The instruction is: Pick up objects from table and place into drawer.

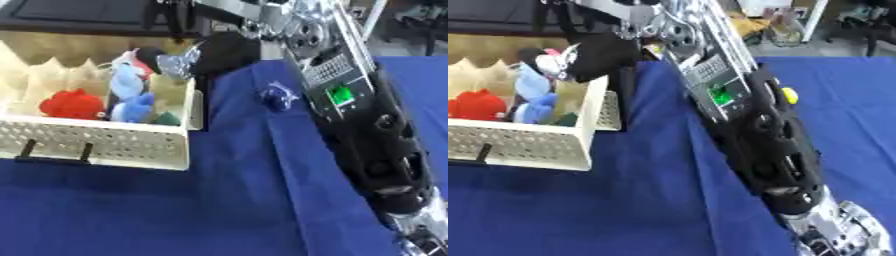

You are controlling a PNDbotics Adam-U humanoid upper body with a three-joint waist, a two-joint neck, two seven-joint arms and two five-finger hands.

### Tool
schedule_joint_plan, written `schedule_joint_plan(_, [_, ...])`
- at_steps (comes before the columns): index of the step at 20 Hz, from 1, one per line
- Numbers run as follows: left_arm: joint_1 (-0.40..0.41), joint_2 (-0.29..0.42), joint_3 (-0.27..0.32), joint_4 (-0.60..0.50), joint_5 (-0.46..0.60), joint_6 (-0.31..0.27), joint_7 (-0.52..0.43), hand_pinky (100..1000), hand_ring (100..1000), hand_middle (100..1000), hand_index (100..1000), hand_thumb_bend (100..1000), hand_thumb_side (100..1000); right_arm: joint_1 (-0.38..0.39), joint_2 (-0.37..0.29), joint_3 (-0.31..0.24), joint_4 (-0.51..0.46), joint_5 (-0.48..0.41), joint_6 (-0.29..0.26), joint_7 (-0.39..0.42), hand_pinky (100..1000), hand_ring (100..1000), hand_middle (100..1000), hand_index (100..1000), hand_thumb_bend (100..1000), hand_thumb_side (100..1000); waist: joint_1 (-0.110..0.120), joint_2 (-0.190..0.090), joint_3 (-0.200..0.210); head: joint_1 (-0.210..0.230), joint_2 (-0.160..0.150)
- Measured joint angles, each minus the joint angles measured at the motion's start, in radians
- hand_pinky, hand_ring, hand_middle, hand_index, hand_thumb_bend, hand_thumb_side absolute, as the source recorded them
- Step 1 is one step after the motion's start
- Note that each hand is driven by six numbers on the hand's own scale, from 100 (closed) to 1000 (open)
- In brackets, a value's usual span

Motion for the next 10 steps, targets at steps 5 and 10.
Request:
schedule_joint_plan(5, [0.001, 0.0, 0.0, 0.0, 0.0, -0.002, 0.0, 655, 656, 811, 864, 301, 1000, 0.013, -0.025, -0.048, -0.068, -0.044, 0.051, -0.051, 570, 824, 420, 736, 310, 613, 0.005, 0.0, -0.009, 0.002, 0.0])
schedule_joint_plan(10, [0.005, 0.0, 0.0, 0.0, 0.0, -0.006, 0.003, 655, 656, 810, 863, 299, 1000, 0.046, -0.069, -0.106, -0.173, -0.106, 0.116, -0.116, 554, 818, 429, 737, 298, 633, 0.016, -0.001, -0.019, 0.008, 0.0])
